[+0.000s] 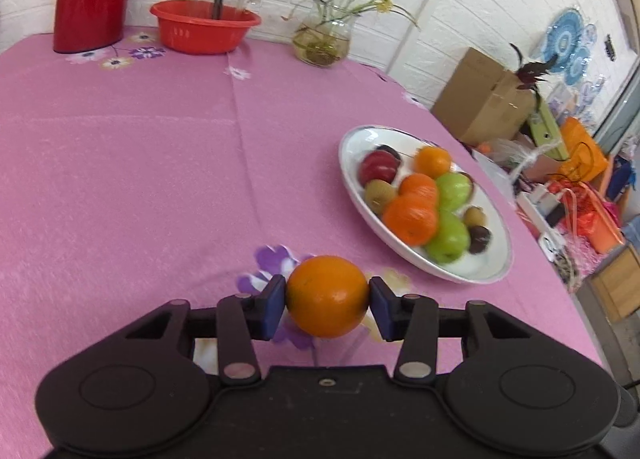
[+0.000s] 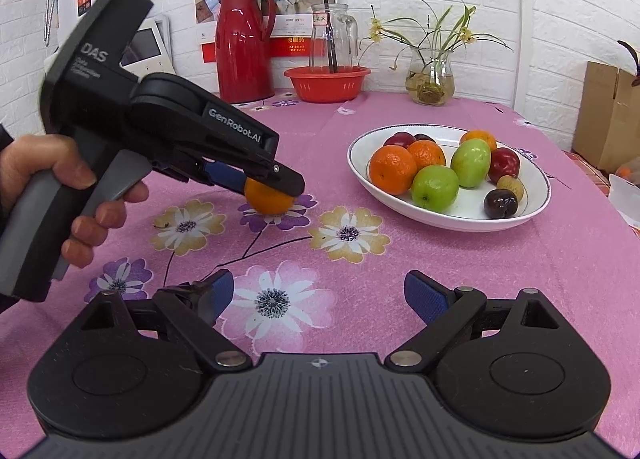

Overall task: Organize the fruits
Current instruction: 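Lower the left tool onto the orange and close it, then carry the orange in the left tool over the white plate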

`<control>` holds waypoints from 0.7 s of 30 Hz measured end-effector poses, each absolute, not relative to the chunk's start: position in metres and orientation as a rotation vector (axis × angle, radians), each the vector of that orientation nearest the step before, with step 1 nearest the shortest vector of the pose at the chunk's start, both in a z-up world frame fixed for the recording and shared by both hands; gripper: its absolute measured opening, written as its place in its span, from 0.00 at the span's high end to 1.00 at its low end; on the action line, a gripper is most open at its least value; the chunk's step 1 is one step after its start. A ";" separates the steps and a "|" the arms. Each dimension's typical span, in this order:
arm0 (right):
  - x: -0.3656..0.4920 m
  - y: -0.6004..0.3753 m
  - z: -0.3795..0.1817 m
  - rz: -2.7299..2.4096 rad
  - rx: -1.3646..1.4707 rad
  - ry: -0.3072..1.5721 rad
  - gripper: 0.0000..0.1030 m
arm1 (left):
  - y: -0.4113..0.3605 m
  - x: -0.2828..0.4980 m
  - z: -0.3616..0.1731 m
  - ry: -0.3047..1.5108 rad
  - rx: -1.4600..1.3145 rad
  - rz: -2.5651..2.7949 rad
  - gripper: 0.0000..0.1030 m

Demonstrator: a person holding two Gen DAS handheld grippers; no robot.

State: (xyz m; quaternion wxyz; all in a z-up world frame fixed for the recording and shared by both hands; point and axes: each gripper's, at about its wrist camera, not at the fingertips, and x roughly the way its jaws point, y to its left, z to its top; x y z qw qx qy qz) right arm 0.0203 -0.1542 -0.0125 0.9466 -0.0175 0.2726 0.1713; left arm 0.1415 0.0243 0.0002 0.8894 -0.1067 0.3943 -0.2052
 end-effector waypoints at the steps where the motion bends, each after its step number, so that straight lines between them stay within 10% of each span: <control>1: 0.019 -0.155 -0.013 0.353 -0.034 0.555 0.00 | 0.022 0.136 0.001 0.823 -0.225 -0.441 0.01; 21: 0.019 -0.149 -0.014 0.417 -0.037 0.559 0.00 | 0.006 0.095 0.000 0.846 -0.284 -0.533 0.00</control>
